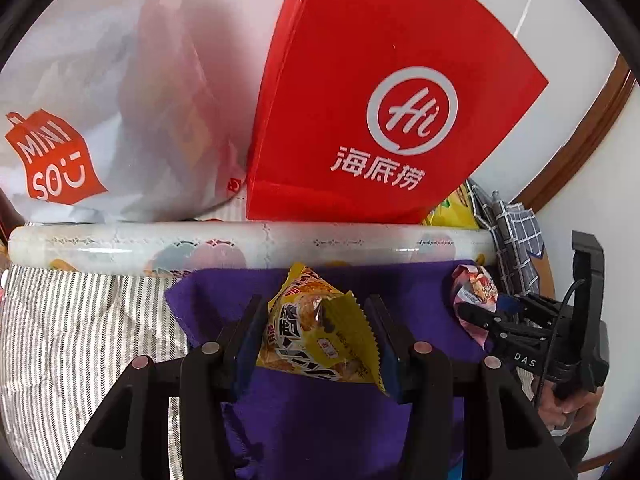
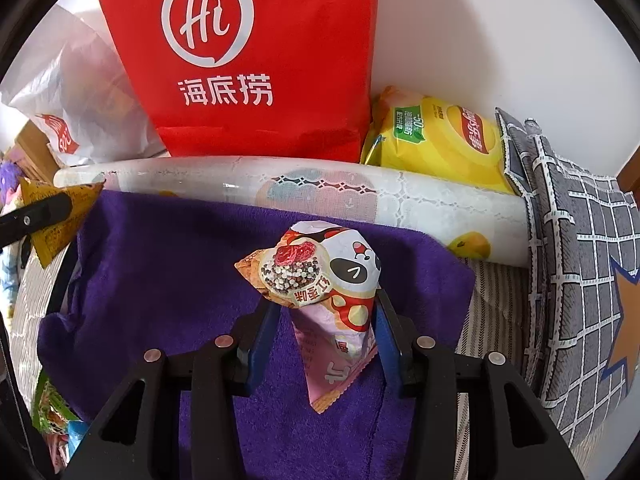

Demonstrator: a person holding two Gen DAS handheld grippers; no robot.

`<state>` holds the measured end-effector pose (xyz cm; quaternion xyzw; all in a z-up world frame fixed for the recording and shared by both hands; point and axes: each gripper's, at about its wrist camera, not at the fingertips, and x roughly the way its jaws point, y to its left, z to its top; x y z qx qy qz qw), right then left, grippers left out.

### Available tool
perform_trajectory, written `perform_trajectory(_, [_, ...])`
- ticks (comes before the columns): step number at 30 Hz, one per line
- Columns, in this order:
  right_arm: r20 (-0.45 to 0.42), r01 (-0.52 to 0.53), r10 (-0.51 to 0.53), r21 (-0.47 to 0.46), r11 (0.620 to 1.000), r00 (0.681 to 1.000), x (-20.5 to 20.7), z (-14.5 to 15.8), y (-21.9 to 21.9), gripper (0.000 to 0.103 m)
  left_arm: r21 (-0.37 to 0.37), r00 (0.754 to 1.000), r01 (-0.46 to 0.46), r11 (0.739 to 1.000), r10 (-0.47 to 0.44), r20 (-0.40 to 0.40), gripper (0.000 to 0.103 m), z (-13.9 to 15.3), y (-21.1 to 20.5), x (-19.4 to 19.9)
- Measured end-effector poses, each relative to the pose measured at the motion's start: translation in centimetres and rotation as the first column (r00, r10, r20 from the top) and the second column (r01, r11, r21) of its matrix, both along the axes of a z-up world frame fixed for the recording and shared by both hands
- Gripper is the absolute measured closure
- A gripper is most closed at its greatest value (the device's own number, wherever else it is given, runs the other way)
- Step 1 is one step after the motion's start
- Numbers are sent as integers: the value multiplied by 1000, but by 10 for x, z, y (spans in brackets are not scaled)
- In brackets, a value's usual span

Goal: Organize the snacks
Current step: 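Open the left tool to drop the yellow bag on the towel while the right releases the panda bag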

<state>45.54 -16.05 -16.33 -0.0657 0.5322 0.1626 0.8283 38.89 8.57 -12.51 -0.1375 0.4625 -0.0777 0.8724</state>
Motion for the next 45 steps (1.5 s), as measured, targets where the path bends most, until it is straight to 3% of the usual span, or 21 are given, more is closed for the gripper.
perform_trajectory(4, [-27,-6,6,25,1000,1000,2,-2,3,46,26,1000,1,1000,0,-26,55,-7,-4,2])
perform_trajectory(9, [0,5,-5,33,999,1000,-1,9,3,35,24,998,-5,1000,6,-70,55,-19,-6,7])
perform_trajectory(16, [64,3,-6,49,999,998,-10,32,3,34,25,996,4,1000,-2,-87,55,-25,-9,8])
perform_trajectory(23, [63,11,-17,90,996,998,-12,41,1,33,21,996,1,1000,0,-91,55,-25,-7,9])
perform_trajectory(26, [78,8,-14,75,997,997,-15,44,6,32,-1,995,12,1000,-12,-96,49,-24,-8,10])
perform_trajectory(28, [91,8,-14,63,998,996,-16,46,7,32,-4,996,22,1000,-23,-88,35,-21,-9,9])
perform_trajectory(37, [150,44,-65,138,989,987,-23,63,-4,32,37,1000,9,999,-8,-23,34,-5,-12,2])
perform_trajectory(45, [229,161,-174,77,984,958,-50,89,-21,32,39,998,14,999,-16,61,36,20,-17,-11])
